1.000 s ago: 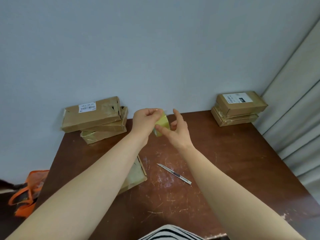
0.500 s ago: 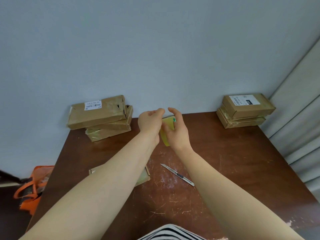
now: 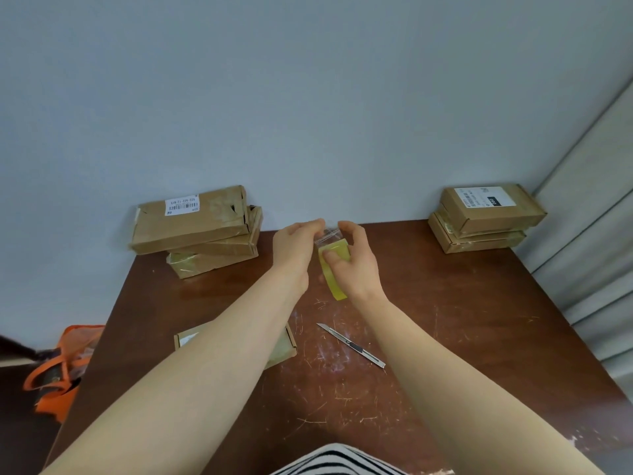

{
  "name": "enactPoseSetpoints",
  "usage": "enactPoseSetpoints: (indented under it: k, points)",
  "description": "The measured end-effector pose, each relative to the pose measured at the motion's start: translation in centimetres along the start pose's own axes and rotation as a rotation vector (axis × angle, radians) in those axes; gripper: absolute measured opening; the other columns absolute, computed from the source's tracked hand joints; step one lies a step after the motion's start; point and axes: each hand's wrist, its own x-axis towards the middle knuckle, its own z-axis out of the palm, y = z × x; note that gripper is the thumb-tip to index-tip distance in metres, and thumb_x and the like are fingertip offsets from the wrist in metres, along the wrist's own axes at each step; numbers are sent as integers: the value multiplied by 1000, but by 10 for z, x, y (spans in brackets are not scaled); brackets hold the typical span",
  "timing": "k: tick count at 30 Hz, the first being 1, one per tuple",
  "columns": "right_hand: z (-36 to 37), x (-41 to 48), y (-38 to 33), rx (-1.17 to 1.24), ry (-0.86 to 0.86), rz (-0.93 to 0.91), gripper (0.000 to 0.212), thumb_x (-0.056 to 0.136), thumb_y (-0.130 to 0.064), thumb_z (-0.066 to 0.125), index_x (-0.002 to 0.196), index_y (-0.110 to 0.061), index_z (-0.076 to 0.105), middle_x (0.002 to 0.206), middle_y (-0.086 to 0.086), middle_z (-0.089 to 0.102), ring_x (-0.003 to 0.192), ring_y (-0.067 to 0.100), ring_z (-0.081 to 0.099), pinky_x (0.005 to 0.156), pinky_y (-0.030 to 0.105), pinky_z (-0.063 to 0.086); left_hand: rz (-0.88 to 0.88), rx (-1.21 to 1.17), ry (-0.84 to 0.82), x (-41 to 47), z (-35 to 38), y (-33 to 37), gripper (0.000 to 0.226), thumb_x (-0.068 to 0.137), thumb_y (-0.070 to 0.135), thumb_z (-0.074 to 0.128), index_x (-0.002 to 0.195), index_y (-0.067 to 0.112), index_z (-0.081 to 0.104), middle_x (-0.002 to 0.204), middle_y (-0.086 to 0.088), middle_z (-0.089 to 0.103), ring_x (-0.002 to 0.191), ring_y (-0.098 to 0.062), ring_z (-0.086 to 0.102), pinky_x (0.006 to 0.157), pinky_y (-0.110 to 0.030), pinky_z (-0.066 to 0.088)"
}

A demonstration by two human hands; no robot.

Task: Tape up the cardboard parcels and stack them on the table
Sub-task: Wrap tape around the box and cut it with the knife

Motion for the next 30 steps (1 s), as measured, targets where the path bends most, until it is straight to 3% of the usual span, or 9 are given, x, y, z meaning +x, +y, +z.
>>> enactPoseSetpoints:
  k: [4, 7, 11, 15, 17, 20, 22, 25, 30]
  points:
    - [-2, -1, -2, 270, -40, 132, 16, 89, -14, 58, 100, -25, 54, 105, 15, 66, 62, 21, 68, 53, 28, 54, 14, 40, -109, 0, -3, -1, 16, 86, 18, 66, 70, 16, 62, 66, 7, 64, 55, 0, 54, 47, -12, 42]
    - [-2, 4, -2, 364, -58, 263, 11, 87, -35, 64, 91, -25, 61, 109, 11, 67, 95, 26, 66, 87, 45, 54, 62, 83, -147, 1, -5, -2, 14, 87, 19, 66, 73, 17, 65, 75, 4, 68, 64, 0, 61, 52, -9, 43]
    - [-10, 9, -7, 174, 122, 203, 22, 85, -39, 66, 96, -20, 68, 117, 11, 61, 109, 23, 58, 96, 42, 48, 94, 161, -161, 1, -8, -6, 14, 87, 22, 67, 73, 20, 67, 77, 5, 67, 73, -3, 60, 61, -15, 40]
    - [-18, 8, -6, 238, 100, 15, 7, 88, -11, 65, 93, -8, 68, 93, 9, 68, 82, 13, 61, 76, 26, 51, 86, 195, -200, -1, -9, -8, 10, 86, 22, 68, 77, 17, 69, 76, 3, 65, 75, -6, 58, 67, -22, 39]
    - [-20, 9, -5, 250, 90, 0, 2, 88, -6, 64, 89, -6, 66, 83, 7, 67, 72, 10, 61, 67, 21, 51, 73, 197, -215, -2, -9, -7, 10, 83, 19, 68, 74, 16, 68, 69, 6, 65, 65, -1, 56, 66, -23, 37]
    - [-21, 14, 0, 199, 129, -5, 3, 89, -7, 63, 91, -9, 64, 79, 6, 66, 71, 12, 61, 69, 27, 51, 50, 222, -247, -4, -10, -4, 9, 81, 17, 68, 74, 19, 72, 62, 11, 68, 45, 7, 52, 60, -22, 32]
    - [-23, 16, 3, 161, 145, -35, 16, 89, -8, 63, 96, -22, 59, 76, 0, 66, 72, 11, 62, 73, 27, 50, 38, 226, -247, -4, -10, -5, 8, 84, 17, 67, 84, 17, 74, 61, 13, 69, 43, 9, 51, 59, -21, 31]
    - [-24, 14, 6, 124, 144, -97, 30, 89, -7, 61, 93, -36, 54, 68, -6, 64, 64, 1, 58, 63, 13, 46, 26, 190, -241, -3, -10, -9, 6, 86, 15, 67, 84, 17, 72, 62, 11, 69, 53, 9, 57, 72, -21, 37]
    - [-27, 9, 7, 160, 83, -92, 24, 89, -3, 61, 83, -25, 67, 78, -4, 67, 70, 1, 60, 69, 15, 50, 6, 149, -214, 2, -14, -10, 23, 78, 12, 75, 99, 18, 68, 61, 13, 70, 72, 4, 58, 91, -24, 36]
